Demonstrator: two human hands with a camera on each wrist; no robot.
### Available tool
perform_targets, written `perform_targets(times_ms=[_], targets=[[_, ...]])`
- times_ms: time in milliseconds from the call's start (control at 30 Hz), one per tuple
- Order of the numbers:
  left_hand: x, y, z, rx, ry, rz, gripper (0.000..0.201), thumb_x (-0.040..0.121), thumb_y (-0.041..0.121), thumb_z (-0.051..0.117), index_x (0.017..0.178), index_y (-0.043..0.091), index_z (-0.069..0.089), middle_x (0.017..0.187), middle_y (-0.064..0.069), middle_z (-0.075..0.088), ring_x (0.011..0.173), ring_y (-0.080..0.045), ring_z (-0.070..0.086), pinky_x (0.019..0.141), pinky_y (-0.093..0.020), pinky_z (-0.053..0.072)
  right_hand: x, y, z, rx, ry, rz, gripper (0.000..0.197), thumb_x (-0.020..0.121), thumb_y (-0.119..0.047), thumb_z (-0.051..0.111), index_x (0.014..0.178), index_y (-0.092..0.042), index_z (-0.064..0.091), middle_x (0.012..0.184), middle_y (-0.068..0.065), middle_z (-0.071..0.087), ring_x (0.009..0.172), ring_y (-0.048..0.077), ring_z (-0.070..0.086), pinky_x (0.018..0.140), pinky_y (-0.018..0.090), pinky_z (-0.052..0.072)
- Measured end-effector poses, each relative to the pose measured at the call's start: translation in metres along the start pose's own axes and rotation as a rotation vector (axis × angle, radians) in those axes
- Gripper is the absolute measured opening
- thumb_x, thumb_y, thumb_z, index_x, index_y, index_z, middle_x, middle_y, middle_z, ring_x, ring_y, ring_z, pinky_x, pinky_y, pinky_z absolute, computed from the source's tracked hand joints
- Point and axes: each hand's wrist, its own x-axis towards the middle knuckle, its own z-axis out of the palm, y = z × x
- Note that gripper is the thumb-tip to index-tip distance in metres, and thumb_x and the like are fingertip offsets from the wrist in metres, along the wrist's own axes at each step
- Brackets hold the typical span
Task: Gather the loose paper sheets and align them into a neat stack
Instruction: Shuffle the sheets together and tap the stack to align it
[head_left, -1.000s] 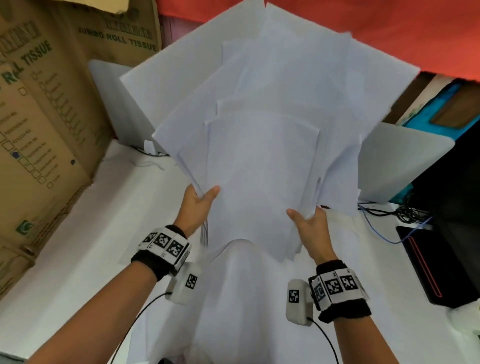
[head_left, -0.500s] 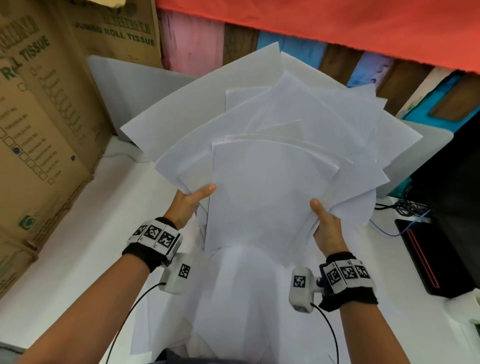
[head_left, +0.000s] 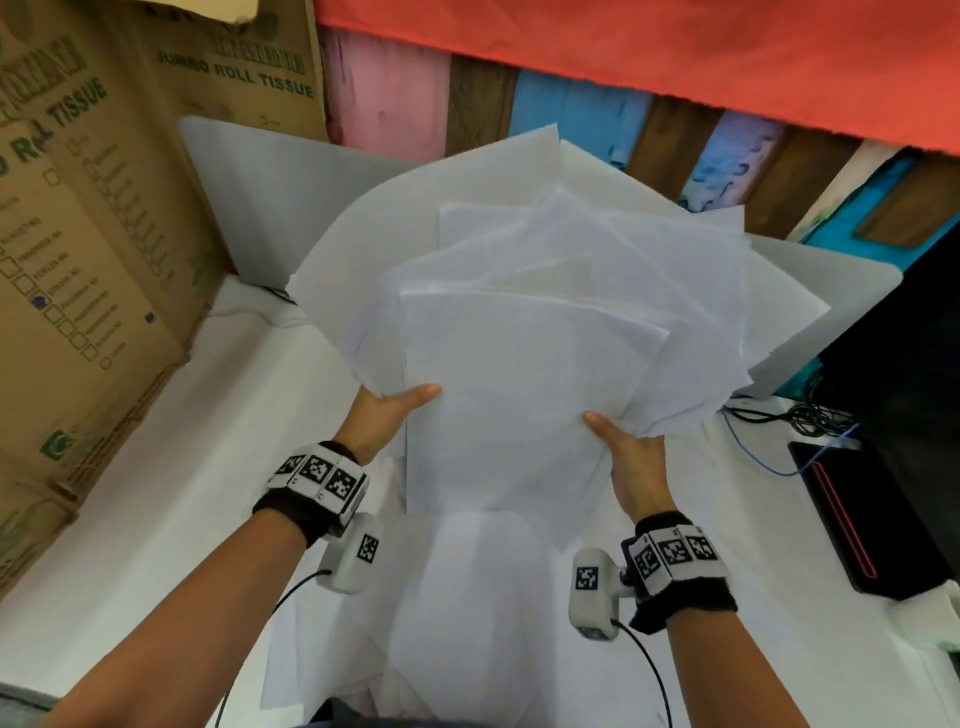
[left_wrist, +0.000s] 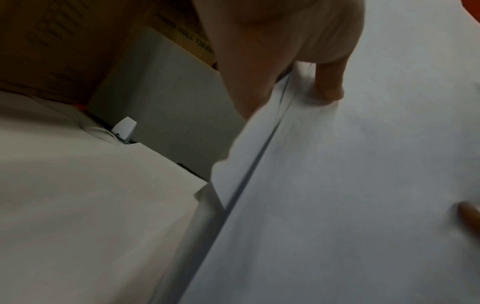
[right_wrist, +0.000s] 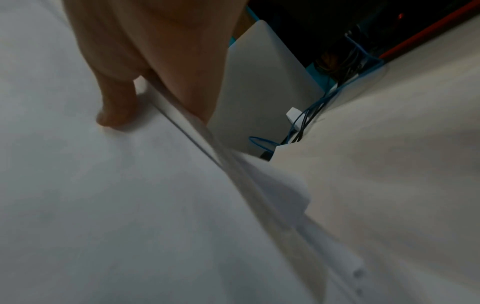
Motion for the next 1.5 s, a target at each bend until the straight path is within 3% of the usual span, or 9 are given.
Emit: perform_targets(times_ms=[133,333,467,600,767,967,1233,1367,1500], targets=[[0.003,0.014,0.004,-0.006,-0.025,0.049,0.026,0.083,-0.001,0.061,0.099,0.020,0.059,0.087,0.017,0.068,0.083,0.007,0.064,0.079,-0.011,0.050,0.001,-0.017,0.001,0.080,-0.078,0.030,0.043,0.075,-0.012,0.074,0.115,-0.005,0.061,0.093,-0.003,0.073,0.088,0.008,0.069,0.066,0.013,0.054],[0.003,0.015,-0.006,-0.005,-0.048,0.058,0.049,0.065,0.020,0.077,0.110,0.013,0.059,0.091,0.012,0.069,0.091,-0.001,0.065,0.074,-0.012,0.049,0.005,-0.015,-0.004,0.075,-0.151,-0.118,0.065,0.044,-0.039,0.089,0.102,-0.021,0.066,0.099,-0.002,0.072,0.099,0.016,0.067,0.084,0.025,0.053],[0.002,0.012,0.003,-0.032,0.009,0.069,0.041,0.084,0.001,0.062,0.123,0.000,0.051,0.099,0.006,0.063,0.085,0.007,0.064,0.070,-0.008,0.049,0.010,-0.010,-0.002,0.135,-0.037,-0.136,0.054,0.055,-0.024,0.084,0.102,-0.022,0.059,0.097,-0.006,0.069,0.094,0.010,0.065,0.096,0.032,0.050],[0.005,0.016,-0.001,-0.115,0.040,0.069,0.034,0.079,0.010,0.070,0.111,0.014,0.058,0.096,0.009,0.068,0.091,-0.003,0.065,0.081,-0.021,0.051,0.009,-0.017,-0.001,0.174,-0.046,-0.186,0.037,0.076,-0.003,0.070,0.105,-0.022,0.056,0.102,-0.004,0.065,0.098,0.012,0.062,0.088,0.019,0.051],[-0.002,-0.005,-0.004,-0.071,-0.004,0.002,0.054,0.070,0.017,0.074,0.120,0.006,0.055,0.097,0.010,0.068,0.091,-0.001,0.065,0.081,-0.015,0.051,0.004,0.011,-0.009,0.073,-0.135,-0.055,0.085,0.052,-0.032,0.088,0.126,-0.005,0.053,0.119,0.012,0.064,0.111,0.024,0.061,0.095,0.033,0.050],[0.004,-0.003,0.008,-0.014,0.022,0.020,0.034,0.085,0.003,0.060,0.115,0.017,0.053,0.107,0.006,0.062,0.093,0.004,0.061,0.086,-0.015,0.049,0.008,0.011,-0.002,0.000,0.003,-0.090,0.034,0.077,-0.001,0.070,0.106,-0.015,0.061,0.104,0.000,0.066,0.090,0.003,0.065,0.077,0.013,0.051],[-0.004,-0.023,-0.003,-0.032,-0.028,-0.008,0.038,0.077,0.000,0.068,0.104,0.023,0.058,0.087,0.020,0.072,0.086,0.003,0.066,0.071,-0.012,0.051,-0.001,0.025,-0.009,0.045,-0.047,0.029,0.096,0.044,-0.034,0.091,0.126,0.000,0.054,0.118,0.012,0.064,0.110,0.025,0.062,0.096,0.038,0.050],[-0.001,-0.019,0.000,-0.058,0.034,-0.038,0.030,0.079,-0.001,0.065,0.102,0.019,0.061,0.084,0.015,0.071,0.083,0.001,0.066,0.072,-0.015,0.052,0.005,0.018,-0.007,0.122,-0.069,-0.006,0.064,0.063,-0.015,0.081,0.122,-0.003,0.059,0.108,0.004,0.067,0.090,0.004,0.067,0.075,0.016,0.053],[0.004,-0.004,-0.011,-0.123,-0.012,0.038,0.046,0.066,0.018,0.080,0.107,0.019,0.058,0.092,0.013,0.071,0.089,-0.001,0.066,0.072,-0.014,0.051,0.011,0.006,-0.011,0.212,-0.183,-0.037,0.074,0.031,-0.041,0.093,0.096,-0.016,0.071,0.094,-0.002,0.073,0.092,0.013,0.068,0.078,0.026,0.055]])
